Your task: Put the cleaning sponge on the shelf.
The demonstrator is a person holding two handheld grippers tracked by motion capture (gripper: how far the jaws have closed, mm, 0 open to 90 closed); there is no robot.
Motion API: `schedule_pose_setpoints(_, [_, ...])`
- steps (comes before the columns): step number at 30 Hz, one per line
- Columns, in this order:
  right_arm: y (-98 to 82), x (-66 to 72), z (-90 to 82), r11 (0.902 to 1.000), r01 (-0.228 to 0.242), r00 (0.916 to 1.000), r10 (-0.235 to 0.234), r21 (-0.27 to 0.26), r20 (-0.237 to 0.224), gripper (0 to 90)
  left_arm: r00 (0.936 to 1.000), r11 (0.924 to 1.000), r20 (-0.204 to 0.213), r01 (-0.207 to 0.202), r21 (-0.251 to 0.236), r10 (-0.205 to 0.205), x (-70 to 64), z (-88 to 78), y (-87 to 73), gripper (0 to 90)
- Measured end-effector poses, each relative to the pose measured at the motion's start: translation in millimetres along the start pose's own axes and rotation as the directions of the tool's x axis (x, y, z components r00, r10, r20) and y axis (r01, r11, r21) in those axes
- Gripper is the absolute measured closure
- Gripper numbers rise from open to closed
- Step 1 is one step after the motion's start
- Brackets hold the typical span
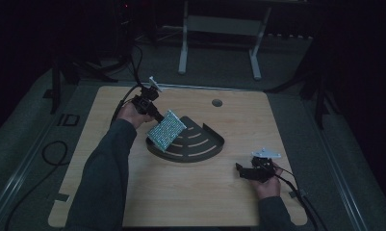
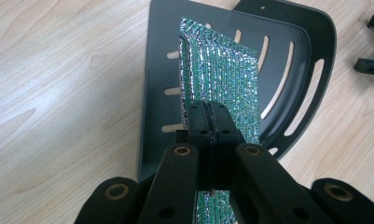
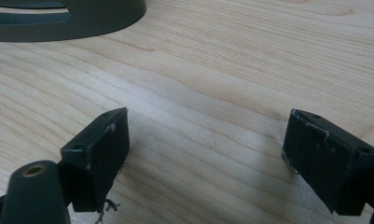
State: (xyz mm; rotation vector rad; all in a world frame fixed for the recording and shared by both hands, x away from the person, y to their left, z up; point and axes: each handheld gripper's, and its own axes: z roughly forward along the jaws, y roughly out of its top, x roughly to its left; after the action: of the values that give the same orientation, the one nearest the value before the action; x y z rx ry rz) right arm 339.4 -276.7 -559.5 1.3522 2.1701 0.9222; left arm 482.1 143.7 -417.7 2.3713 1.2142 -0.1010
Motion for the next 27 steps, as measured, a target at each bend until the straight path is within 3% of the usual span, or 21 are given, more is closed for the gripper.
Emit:
schedule_pose_setpoints(8, [0.0, 0.0, 0.0, 1.0, 0.0, 1.0, 0.0, 0.001, 0.0, 14.2, 1.0, 1.0, -0.005, 0.003, 0.004, -0.003, 1.0, 9.8, 5.2, 90.0])
schedule_pose_setpoints(27, [0.1, 0.0, 0.0, 1.0, 0.0, 1.0, 0.0, 0.0, -0.001, 14.2, 0.9972, 0.9982, -0.069, -0.024, 0.055, 0.028, 0.7, 29.9, 10.2, 90.0])
